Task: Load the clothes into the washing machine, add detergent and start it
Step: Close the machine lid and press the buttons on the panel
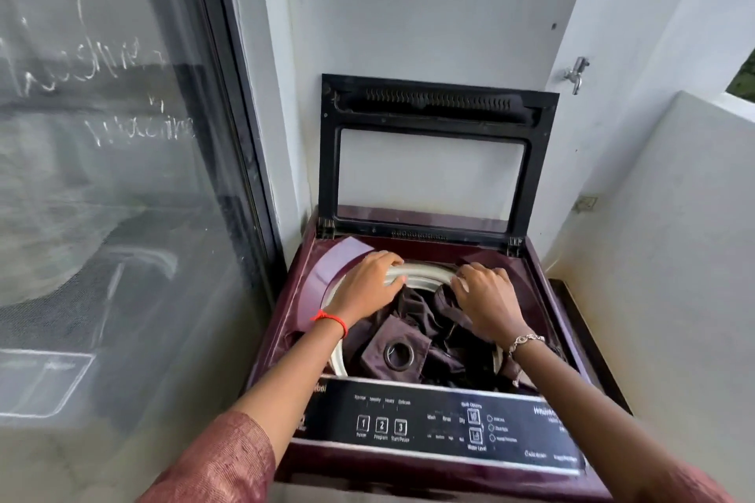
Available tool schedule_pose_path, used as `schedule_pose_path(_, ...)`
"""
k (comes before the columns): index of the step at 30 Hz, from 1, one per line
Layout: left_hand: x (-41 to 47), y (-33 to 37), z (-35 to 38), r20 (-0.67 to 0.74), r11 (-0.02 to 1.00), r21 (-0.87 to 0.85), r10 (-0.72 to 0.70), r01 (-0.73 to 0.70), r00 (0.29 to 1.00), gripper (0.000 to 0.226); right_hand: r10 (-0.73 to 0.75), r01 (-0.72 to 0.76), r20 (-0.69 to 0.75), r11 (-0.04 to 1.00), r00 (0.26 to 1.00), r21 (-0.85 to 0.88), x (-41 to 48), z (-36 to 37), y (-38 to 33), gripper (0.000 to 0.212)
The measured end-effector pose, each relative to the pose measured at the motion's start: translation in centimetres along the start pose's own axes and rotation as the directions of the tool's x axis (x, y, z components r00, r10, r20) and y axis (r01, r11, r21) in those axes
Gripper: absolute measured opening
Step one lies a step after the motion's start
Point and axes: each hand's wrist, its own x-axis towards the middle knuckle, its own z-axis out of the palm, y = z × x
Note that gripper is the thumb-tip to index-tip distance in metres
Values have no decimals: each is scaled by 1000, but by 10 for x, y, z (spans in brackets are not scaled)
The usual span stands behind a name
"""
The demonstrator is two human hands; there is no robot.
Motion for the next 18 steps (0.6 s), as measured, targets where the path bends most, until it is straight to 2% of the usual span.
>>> schedule_pose_path(5,77,12,-24,-60,998,31,55,-53,997,30,-35,40,-93,998,995,50,73,-30,15,30)
schedule_pose_path(11,169,30,-51,-144,996,22,91,-89,985,33,-101,115,-104,984,989,136,163,-56,25,32)
schedule_pose_path(15,226,35,-65,-153,988,15,156,-156,976,33,-125,151,-140,970,982,193,223,-70,29,31)
schedule_pose_path(18,262,33,-71,-142,980,64,194,-187,971,40,-150,179,-173,970,973,166,260,-76,29,37)
